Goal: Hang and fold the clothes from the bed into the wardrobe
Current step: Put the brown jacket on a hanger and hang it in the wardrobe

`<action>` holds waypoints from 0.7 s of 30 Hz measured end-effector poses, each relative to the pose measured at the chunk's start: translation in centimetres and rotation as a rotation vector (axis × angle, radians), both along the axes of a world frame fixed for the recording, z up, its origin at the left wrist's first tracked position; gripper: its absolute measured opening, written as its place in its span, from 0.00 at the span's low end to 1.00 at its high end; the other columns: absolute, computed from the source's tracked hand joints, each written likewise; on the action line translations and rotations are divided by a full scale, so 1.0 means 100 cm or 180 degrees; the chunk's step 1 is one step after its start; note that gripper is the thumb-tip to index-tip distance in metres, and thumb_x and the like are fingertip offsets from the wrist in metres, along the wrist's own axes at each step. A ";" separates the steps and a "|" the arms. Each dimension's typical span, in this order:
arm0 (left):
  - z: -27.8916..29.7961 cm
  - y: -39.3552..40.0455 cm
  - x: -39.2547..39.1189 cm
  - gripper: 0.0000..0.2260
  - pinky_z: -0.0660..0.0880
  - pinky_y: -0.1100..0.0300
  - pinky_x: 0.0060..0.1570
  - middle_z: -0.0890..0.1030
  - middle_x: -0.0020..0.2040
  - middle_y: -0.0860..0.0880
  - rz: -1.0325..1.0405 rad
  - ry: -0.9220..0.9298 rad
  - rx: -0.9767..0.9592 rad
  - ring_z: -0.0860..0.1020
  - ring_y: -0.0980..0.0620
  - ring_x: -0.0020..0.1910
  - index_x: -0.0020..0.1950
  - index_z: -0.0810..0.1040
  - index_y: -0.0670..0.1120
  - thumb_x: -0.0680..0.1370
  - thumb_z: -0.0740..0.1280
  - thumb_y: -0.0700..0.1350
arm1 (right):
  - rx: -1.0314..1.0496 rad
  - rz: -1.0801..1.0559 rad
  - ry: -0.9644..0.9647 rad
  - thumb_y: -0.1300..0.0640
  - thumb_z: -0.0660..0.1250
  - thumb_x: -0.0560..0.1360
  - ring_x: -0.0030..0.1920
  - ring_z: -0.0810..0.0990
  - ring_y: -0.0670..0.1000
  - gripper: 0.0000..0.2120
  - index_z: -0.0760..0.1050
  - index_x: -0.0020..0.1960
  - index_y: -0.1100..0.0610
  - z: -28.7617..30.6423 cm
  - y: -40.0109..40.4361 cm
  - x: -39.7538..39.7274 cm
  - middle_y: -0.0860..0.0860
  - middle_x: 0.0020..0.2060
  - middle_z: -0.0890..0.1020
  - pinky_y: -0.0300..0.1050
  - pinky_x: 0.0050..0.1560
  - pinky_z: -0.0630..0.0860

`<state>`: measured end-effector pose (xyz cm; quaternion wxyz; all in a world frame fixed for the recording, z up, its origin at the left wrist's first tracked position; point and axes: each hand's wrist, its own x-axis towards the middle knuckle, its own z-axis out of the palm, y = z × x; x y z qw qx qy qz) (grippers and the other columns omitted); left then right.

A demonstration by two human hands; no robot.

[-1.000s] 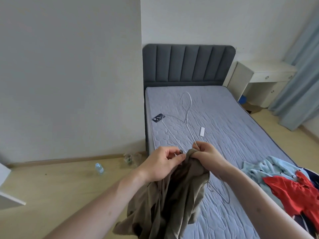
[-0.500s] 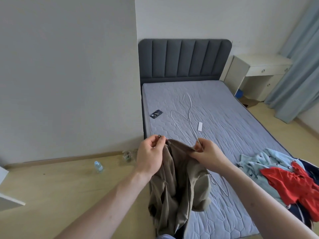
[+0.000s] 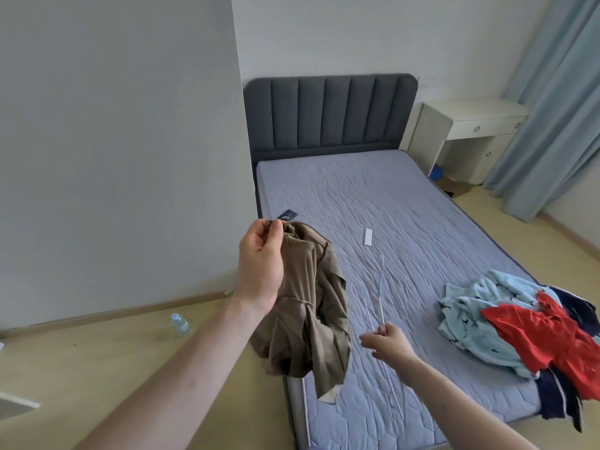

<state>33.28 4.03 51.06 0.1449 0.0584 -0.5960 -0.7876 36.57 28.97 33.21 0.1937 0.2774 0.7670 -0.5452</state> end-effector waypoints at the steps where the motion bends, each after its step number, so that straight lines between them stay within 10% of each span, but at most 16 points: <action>1: 0.000 0.001 0.002 0.12 0.70 0.49 0.48 0.74 0.37 0.49 -0.0044 -0.0010 0.0023 0.71 0.48 0.42 0.36 0.76 0.51 0.80 0.66 0.47 | 0.0023 0.0213 0.0067 0.56 0.77 0.73 0.49 0.84 0.50 0.16 0.71 0.51 0.57 0.002 -0.006 -0.003 0.51 0.51 0.85 0.46 0.47 0.78; 7: 0.012 0.008 0.014 0.10 0.70 0.46 0.53 0.74 0.44 0.42 -0.0244 -0.0086 0.0186 0.71 0.44 0.46 0.44 0.74 0.42 0.85 0.62 0.40 | 0.0215 0.0219 0.0632 0.40 0.78 0.70 0.52 0.76 0.45 0.29 0.68 0.60 0.53 0.004 -0.067 -0.027 0.42 0.53 0.73 0.42 0.51 0.71; 13: 0.016 -0.004 0.023 0.09 0.72 0.46 0.53 0.75 0.45 0.42 -0.0347 -0.0025 0.0222 0.72 0.44 0.47 0.43 0.76 0.45 0.83 0.64 0.45 | 0.0331 0.0073 0.0538 0.55 0.72 0.75 0.39 0.73 0.52 0.14 0.66 0.42 0.55 0.001 -0.077 -0.047 0.51 0.38 0.74 0.48 0.40 0.68; 21: -0.097 -0.095 0.041 0.13 0.71 0.51 0.43 0.79 0.35 0.53 0.0111 -0.0970 -0.1374 0.75 0.49 0.39 0.41 0.76 0.47 0.85 0.62 0.44 | 0.0685 -0.0330 0.2813 0.59 0.69 0.78 0.30 0.66 0.43 0.17 0.62 0.38 0.53 0.108 -0.045 -0.089 0.47 0.32 0.68 0.34 0.33 0.66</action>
